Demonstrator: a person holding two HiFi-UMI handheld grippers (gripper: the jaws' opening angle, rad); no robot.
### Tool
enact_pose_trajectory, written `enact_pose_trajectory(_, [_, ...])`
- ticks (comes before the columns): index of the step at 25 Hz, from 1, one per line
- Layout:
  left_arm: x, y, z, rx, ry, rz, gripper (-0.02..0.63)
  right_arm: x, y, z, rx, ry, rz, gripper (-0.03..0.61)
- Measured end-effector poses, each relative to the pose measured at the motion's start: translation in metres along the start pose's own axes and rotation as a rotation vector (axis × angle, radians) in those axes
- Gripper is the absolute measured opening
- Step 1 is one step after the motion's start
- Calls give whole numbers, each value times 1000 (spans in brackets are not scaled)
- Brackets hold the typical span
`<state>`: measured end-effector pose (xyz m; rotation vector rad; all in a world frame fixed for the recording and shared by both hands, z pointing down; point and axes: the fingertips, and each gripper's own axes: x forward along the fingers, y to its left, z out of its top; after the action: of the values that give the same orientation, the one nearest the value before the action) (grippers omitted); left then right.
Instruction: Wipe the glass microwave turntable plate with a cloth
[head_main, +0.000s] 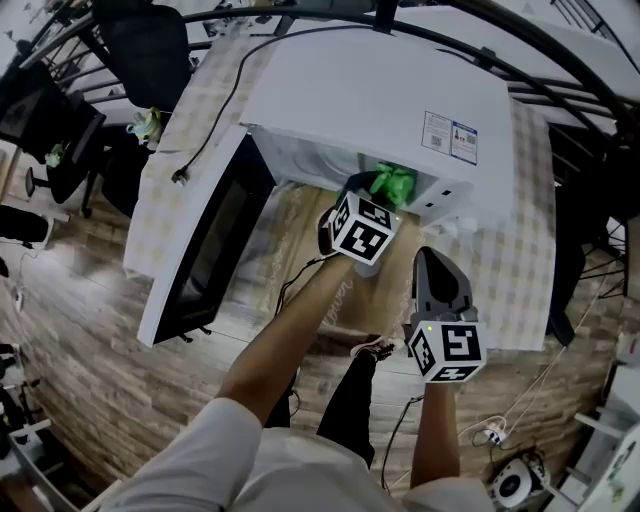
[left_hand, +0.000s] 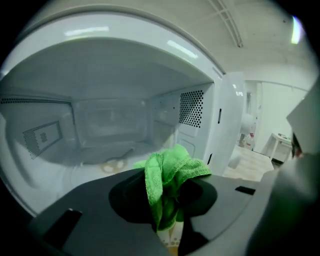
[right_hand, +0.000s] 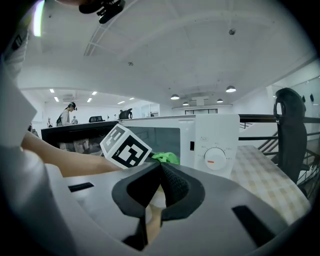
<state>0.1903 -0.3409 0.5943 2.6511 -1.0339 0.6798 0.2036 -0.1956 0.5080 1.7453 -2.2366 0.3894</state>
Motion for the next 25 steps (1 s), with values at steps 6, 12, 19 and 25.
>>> enact_pose_trajectory(6, [-26, 67, 3, -60, -40, 219, 120, 8, -1, 7, -2, -3, 30, 14])
enact_pose_trajectory(12, [-24, 152, 4, -11, 1, 437, 120, 12, 1, 6, -25, 14, 59, 14])
enact_pose_trajectory(19, [5, 166, -11, 14, 103, 434, 120, 11, -13, -9, -37, 62, 66, 14])
enact_pose_trajectory(25, [-4, 138, -17, -7, 119, 383, 120, 12, -25, -1, -28, 48, 82, 14])
